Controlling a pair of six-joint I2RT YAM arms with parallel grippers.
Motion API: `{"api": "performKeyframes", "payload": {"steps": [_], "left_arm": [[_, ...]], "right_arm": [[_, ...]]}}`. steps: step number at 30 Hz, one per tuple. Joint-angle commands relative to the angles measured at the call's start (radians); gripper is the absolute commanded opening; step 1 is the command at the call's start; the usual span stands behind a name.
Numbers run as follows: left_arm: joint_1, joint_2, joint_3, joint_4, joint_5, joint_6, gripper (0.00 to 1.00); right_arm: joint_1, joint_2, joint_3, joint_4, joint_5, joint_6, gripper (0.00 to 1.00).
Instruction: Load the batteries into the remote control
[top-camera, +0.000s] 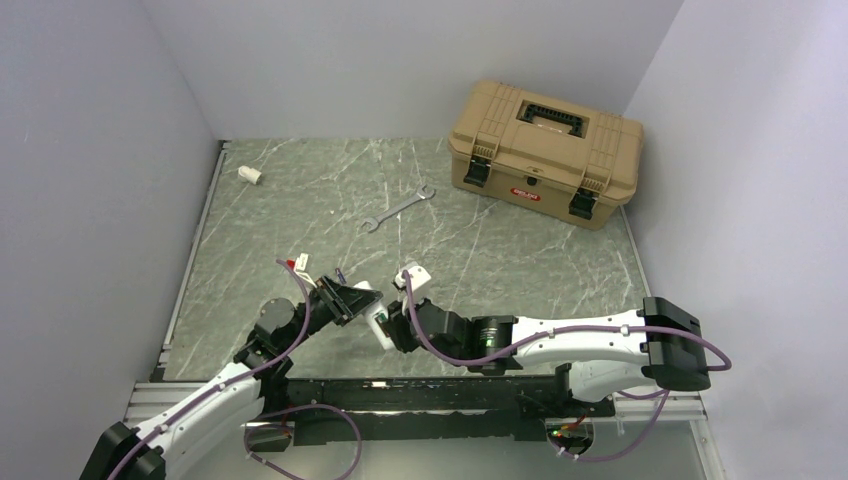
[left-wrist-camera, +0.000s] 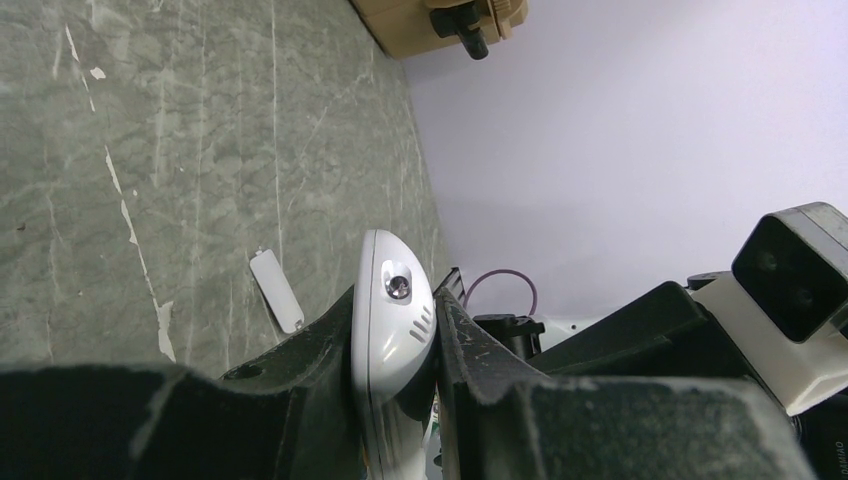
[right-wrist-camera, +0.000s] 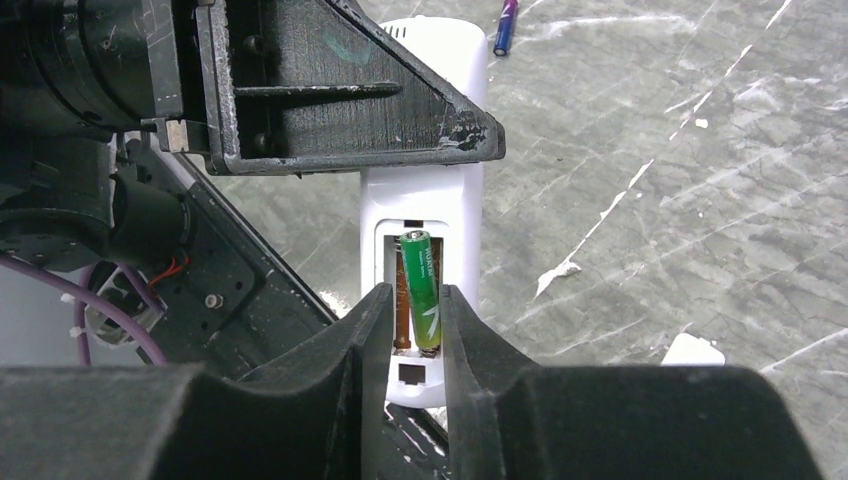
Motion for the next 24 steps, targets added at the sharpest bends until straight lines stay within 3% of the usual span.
{"api": "performKeyframes", "payload": {"steps": [1, 14, 17, 24], "left_arm": [[-0.004, 0.001, 0.001, 0.061, 0.008, -0.009, 0.0], [-0.004, -0.015, 0.0, 0.029, 0.016, -0.003, 0.0], [-0.004, 0.001, 0.008, 0.03, 0.045, 0.004, 0.0], [-0.004, 0.074, 0.04, 0.067, 0.186, 0.029, 0.0]], "right_arm": [[0.006, -0.016, 0.045, -0.026, 0.038, -0.025, 0.29], [0.005, -0.115, 0.033, 0.0, 0.043, -0.1, 0.34], [0.003, -0.174, -0.014, 0.063, -0.022, -0.2, 0.34], [0.004, -0.336, -0.111, 0.132, -0.313, -0.524, 0.53]]}}
